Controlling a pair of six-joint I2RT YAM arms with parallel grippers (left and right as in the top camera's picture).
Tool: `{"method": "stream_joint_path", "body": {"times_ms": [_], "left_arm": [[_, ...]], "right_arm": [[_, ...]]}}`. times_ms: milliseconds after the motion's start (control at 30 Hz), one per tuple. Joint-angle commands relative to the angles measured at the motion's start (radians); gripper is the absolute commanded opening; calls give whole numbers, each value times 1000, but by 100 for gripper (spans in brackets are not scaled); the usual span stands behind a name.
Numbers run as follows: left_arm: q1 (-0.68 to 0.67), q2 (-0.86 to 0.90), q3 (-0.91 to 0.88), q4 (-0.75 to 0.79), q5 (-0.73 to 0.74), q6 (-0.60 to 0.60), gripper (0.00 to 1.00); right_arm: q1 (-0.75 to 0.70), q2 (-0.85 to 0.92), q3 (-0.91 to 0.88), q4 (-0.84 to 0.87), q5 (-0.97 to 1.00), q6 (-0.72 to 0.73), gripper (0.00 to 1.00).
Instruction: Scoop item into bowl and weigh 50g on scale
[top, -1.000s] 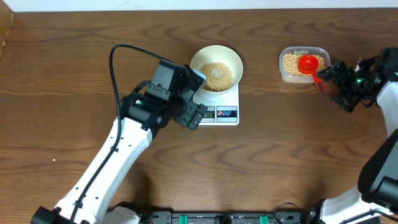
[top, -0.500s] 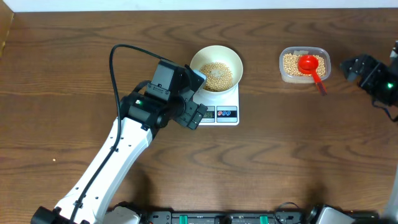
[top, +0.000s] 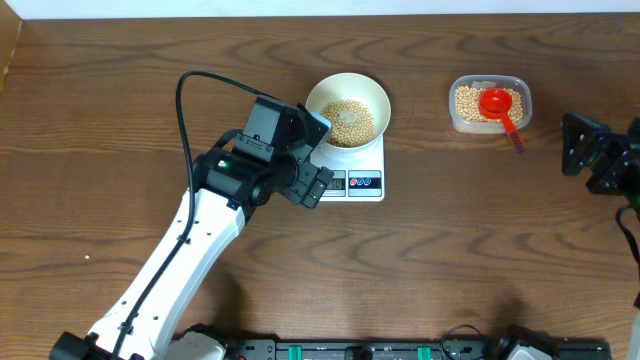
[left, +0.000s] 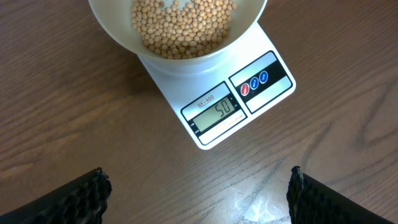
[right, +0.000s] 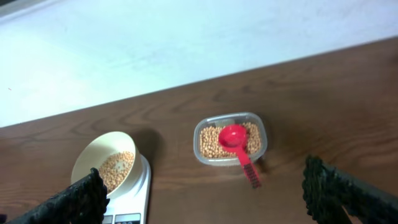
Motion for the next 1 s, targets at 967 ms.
{"method": "stream_joint_path", "body": {"times_ms": [967], "left_arm": [[1, 6, 2, -2, -10, 2, 93]], "right_arm": [[-2, -22, 13, -42, 17, -22, 99]]}}
